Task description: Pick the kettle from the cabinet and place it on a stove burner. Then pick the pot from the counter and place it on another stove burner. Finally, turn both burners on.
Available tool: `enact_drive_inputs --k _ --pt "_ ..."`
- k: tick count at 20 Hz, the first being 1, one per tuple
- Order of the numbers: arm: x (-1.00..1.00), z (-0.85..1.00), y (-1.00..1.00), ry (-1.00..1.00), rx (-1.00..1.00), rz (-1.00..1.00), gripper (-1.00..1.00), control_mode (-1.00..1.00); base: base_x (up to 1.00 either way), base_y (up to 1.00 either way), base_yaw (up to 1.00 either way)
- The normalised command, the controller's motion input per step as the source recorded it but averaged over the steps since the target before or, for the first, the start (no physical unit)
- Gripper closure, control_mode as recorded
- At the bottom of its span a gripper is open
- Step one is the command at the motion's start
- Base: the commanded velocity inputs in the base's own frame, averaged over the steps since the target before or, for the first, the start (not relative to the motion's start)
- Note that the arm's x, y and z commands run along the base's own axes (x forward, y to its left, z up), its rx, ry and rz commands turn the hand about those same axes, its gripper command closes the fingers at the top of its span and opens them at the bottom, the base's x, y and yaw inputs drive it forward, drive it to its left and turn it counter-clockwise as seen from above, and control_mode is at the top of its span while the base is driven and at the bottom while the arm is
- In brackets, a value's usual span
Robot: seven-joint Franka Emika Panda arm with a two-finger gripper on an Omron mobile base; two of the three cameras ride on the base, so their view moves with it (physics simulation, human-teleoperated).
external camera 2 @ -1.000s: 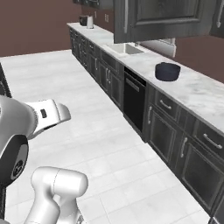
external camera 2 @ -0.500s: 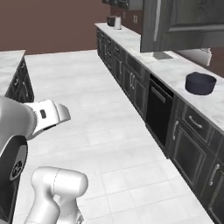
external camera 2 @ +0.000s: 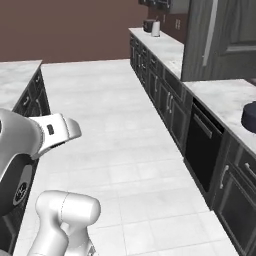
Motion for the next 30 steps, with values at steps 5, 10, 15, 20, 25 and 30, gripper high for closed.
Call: enact_drive_inputs --k 5,10,15,20,25,30 --pt "0.0 0.0 0.0 0.0 0.0 0.0 -1.0 1.0 0.84 -0.12 0.16" --pt "0.0 0.0 0.0 0.0 0.0 0.0 -1.0 1.0 0.86 -0.11 0.13" --pt "0.0 0.0 0.0 0.0 0.0 0.0 -1.0 1.0 0.83 -0.17 0.12" --pt "0.0 0.0 0.0 0.0 0.0 0.0 -1.0 1.0 0.81 -0.21 0.1" --pt "0.0 0.0 0.0 0.0 0.0 0.0 -1.0 1.0 0.74 -0.19 0.02" --pt "0.0 0.0 0.0 0.0 0.0 0.0 -1.0 1.0 0.66 -0.03 -0.24"
